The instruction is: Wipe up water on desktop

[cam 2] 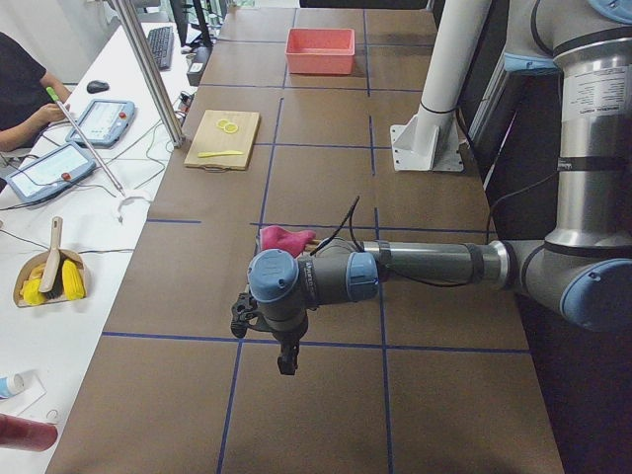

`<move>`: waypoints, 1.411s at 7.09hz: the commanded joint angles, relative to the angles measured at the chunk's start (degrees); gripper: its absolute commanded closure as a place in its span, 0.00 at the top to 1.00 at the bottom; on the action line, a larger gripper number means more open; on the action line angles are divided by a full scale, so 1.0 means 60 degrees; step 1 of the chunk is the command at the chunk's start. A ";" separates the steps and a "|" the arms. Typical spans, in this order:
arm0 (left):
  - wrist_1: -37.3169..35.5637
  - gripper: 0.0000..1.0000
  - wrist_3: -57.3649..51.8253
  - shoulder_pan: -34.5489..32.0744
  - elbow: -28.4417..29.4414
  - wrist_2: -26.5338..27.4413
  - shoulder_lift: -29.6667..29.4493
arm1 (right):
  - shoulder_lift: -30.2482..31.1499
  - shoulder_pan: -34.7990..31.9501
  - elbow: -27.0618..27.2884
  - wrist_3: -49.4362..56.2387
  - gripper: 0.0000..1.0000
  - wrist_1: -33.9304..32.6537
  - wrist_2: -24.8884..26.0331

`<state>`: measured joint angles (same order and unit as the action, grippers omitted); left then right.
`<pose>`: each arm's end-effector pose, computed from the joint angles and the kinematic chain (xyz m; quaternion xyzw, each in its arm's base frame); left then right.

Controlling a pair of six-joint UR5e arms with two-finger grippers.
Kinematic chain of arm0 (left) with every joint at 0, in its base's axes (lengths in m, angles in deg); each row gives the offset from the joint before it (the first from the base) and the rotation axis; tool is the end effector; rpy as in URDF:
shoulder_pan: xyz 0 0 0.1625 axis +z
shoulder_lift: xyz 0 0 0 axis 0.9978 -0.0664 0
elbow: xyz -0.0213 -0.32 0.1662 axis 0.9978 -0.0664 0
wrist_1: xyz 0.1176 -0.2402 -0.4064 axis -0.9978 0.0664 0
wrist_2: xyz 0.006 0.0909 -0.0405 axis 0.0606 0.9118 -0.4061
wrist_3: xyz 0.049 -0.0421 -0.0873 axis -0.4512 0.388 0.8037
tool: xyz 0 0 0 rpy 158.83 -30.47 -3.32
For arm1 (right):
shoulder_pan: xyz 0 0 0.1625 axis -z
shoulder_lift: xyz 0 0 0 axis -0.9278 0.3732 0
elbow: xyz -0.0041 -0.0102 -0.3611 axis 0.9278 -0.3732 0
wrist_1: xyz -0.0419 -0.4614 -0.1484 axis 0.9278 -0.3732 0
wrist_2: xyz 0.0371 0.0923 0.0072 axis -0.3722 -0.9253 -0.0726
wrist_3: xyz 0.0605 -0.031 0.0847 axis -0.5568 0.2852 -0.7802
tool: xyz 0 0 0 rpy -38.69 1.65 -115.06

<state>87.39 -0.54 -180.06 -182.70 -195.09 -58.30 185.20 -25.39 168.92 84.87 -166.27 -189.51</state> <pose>-0.0940 -0.5239 0.6083 -0.0102 0.3748 0.0414 0.9261 0.0843 -0.5214 0.5728 0.0213 -0.4067 0.0308 0.9128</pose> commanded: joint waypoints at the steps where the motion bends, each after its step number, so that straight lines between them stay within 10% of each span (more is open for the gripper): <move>1: 0.0000 1.00 0.0000 0.0000 0.0000 0.0000 0.0014 | 0.0015 0.0008 0.0101 -0.0079 1.00 0.0070 -0.0005; 10: 0.0247 1.00 0.0464 0.0029 -0.0479 -0.0073 -0.0073 | -0.0014 0.0008 0.0029 -0.0124 1.00 0.0085 0.0010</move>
<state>87.93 0.20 -179.98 -183.61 -195.25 -58.54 185.11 -25.34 169.16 84.13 -165.76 -189.54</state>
